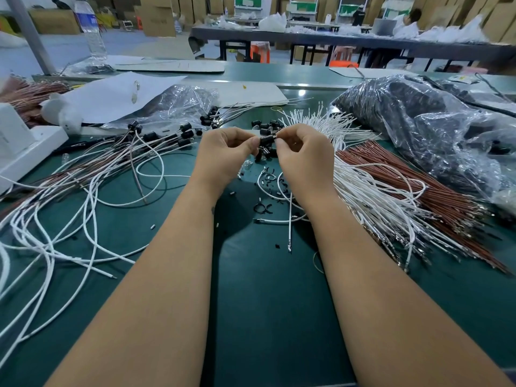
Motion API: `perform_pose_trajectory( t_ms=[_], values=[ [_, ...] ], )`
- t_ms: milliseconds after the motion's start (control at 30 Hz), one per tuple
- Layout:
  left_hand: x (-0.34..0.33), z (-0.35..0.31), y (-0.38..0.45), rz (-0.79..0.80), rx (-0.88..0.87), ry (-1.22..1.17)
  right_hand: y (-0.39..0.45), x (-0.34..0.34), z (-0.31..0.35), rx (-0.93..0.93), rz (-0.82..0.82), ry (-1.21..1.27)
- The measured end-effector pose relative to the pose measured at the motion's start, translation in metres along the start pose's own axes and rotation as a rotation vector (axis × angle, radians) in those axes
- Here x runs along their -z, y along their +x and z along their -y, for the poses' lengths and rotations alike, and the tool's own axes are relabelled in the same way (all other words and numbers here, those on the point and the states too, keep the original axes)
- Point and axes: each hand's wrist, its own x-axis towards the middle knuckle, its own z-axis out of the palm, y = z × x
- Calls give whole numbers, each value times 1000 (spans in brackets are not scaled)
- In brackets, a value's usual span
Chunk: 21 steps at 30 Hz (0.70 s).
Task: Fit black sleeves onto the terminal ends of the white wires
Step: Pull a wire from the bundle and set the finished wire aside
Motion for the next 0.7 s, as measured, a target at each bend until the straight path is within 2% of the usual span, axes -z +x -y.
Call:
perform_pose_trajectory(
  t_ms=[367,567,700],
  values=[
    [0,1,1,29,19,38,-1,1,2,87,3,-81],
    [0,-5,-1,27,72,2,-2,2,2,67,53,-76],
    [-2,-9,-4,93,58,1,-3,2,4,30,69,-37]
  ],
)
